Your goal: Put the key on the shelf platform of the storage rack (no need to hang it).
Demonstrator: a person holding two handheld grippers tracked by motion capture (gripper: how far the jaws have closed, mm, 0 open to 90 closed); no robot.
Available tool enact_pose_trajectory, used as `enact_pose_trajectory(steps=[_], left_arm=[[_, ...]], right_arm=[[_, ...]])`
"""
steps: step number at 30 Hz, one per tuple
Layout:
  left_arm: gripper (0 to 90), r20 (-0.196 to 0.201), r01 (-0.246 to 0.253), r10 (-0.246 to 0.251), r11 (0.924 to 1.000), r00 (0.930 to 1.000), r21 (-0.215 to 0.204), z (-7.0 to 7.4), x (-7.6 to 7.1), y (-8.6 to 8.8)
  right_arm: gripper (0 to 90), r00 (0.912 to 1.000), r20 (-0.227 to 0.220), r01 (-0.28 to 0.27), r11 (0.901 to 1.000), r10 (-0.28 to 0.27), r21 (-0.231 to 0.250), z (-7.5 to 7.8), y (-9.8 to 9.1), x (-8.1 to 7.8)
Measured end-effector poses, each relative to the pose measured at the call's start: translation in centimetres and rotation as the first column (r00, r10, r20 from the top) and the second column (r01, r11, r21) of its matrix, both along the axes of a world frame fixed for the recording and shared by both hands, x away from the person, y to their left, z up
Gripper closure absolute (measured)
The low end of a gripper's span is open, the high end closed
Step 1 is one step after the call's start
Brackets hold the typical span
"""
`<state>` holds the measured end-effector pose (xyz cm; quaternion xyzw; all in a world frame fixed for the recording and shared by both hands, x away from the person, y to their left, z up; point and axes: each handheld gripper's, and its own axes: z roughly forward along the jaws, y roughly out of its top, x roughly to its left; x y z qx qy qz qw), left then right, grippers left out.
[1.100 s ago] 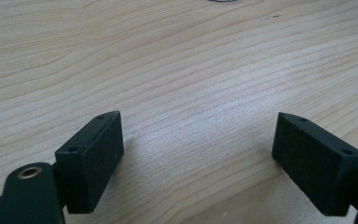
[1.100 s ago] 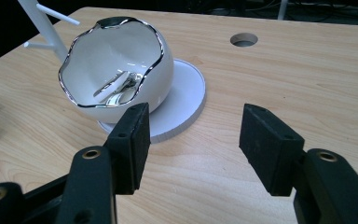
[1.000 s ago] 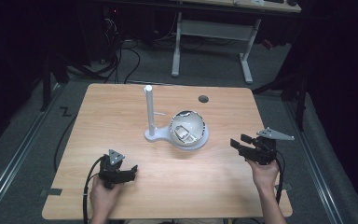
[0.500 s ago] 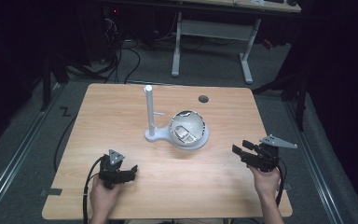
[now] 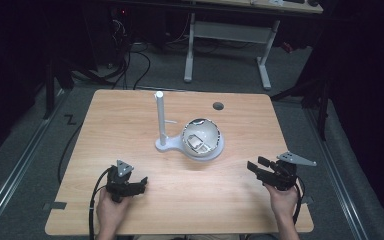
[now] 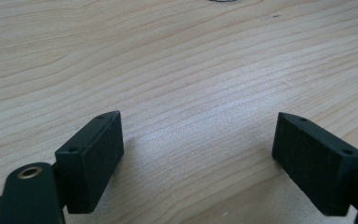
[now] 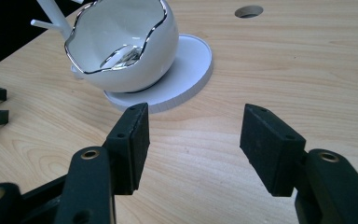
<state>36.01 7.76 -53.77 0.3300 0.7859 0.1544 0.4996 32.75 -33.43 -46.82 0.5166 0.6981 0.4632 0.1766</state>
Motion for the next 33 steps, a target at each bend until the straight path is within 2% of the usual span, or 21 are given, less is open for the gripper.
enact_pose_trajectory(steps=[22,33], left_arm=[[16.7,0.001,0.002,-0.002,1.0000,1.0000,0.002,0.0,0.0,0.0],[16.7,0.001,0.001,-0.001,1.0000,1.0000,0.002,0.0,0.0,0.0]], right_arm=[[43.1,0.9986,-0.041,-0.033,0.9994,0.033,0.012,-2.0,1.5,-0.5],[43.0,0.9970,-0.059,-0.051,0.9987,0.051,-0.001,-2.8,2.4,-0.5]])
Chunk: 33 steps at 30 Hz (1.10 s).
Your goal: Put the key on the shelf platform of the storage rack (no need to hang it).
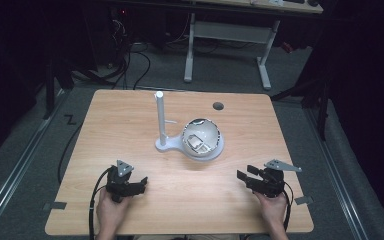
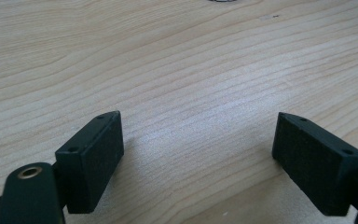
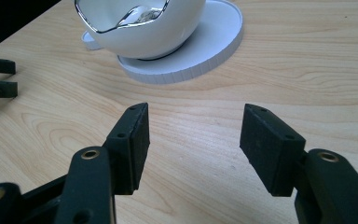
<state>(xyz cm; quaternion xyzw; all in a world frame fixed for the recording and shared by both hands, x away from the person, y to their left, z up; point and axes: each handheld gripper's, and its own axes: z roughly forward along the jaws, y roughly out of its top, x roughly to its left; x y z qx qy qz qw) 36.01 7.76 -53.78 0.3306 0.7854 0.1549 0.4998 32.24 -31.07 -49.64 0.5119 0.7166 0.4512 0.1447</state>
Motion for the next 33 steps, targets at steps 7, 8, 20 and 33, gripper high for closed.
enact_pose_trajectory(steps=[7,8,20,33], left_arm=[[16.7,0.000,0.001,-0.001,1.0000,1.0000,0.001,0.0,0.0,0.0],[16.7,0.003,0.004,-0.004,1.0000,1.0000,0.003,0.0,0.0,0.0],[16.7,0.001,0.001,-0.001,1.0000,1.0000,0.001,0.0,0.0,0.0],[16.7,0.000,0.000,0.000,1.0000,1.0000,0.000,0.0,0.0,0.0]], right_arm=[[42.4,1.0000,0.000,-0.009,0.9988,0.009,-0.048,-0.8,0.8,-0.1],[42.4,0.9999,-0.001,-0.012,0.9980,0.012,-0.061,-1.0,1.0,-0.1],[41.8,0.9997,-0.003,-0.024,0.9900,0.024,-0.139,-1.9,2.0,-0.3],[40.6,0.9994,-0.017,-0.032,0.9780,0.029,-0.206,-2.7,2.8,-0.3]])
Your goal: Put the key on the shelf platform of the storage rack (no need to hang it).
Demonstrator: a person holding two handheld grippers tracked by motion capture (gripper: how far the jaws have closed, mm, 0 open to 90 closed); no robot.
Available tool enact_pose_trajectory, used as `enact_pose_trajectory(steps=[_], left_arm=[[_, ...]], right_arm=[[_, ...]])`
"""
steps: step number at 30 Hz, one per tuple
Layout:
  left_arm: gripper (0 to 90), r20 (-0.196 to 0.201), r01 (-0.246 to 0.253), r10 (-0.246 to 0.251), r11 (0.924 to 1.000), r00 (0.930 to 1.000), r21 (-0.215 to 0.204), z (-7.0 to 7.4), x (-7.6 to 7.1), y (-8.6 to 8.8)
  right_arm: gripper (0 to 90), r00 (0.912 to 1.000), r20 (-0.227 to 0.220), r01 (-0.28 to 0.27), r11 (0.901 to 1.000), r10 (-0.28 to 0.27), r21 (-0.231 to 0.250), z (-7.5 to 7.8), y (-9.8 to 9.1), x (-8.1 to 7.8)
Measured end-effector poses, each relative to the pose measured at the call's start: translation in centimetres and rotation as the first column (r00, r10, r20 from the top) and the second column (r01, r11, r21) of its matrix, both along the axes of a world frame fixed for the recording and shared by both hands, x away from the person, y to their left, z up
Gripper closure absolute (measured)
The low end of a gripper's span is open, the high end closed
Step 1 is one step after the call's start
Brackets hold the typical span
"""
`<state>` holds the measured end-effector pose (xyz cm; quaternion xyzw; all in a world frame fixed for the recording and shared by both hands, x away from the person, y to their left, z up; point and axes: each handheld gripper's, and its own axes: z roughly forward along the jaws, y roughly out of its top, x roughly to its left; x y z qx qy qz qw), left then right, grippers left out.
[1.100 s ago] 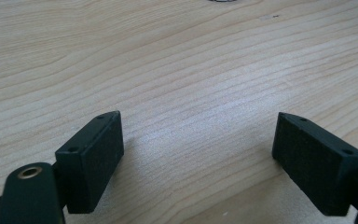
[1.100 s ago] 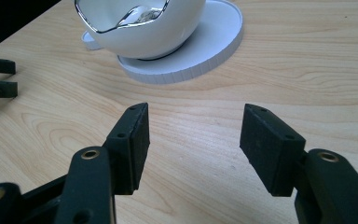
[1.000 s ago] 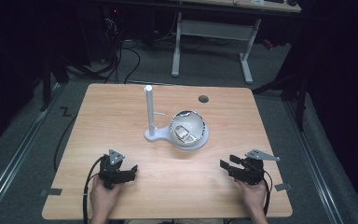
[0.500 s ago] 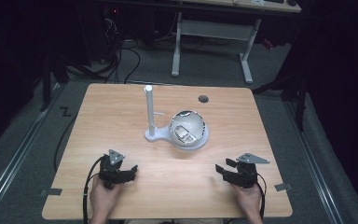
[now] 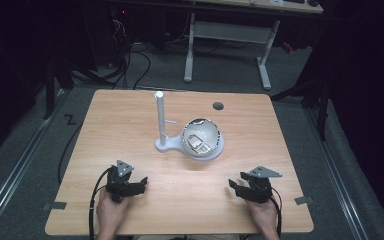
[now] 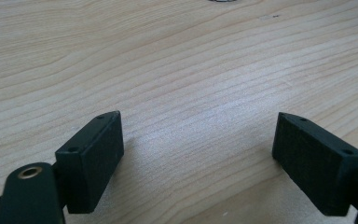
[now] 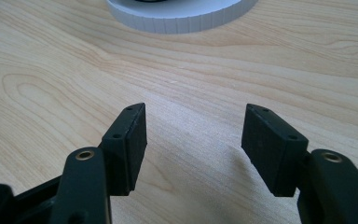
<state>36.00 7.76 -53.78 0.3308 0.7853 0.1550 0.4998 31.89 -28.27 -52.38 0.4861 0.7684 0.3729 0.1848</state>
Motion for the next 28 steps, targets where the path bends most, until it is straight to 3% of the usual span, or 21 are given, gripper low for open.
enact_pose_trajectory(steps=[6,15,28], left_arm=[[16.7,0.000,0.000,0.000,1.0000,1.0000,0.000,0.00,0.00,0.00],[16.7,-0.001,-0.002,0.002,1.0000,1.0000,-0.001,0.00,0.00,-0.01],[16.7,-0.001,-0.005,0.005,1.0000,1.0000,-0.001,0.01,0.00,-0.02]], right_arm=[[39.9,0.9999,-0.012,0.003,0.9995,-0.003,-0.033,-0.61,0.25,0.18],[37.3,0.9999,0.010,-0.011,0.9939,0.012,-0.110,-0.79,0.88,0.12],[35.9,0.9998,0.006,-0.016,0.9940,0.017,-0.108,-0.79,0.91,0.12]])
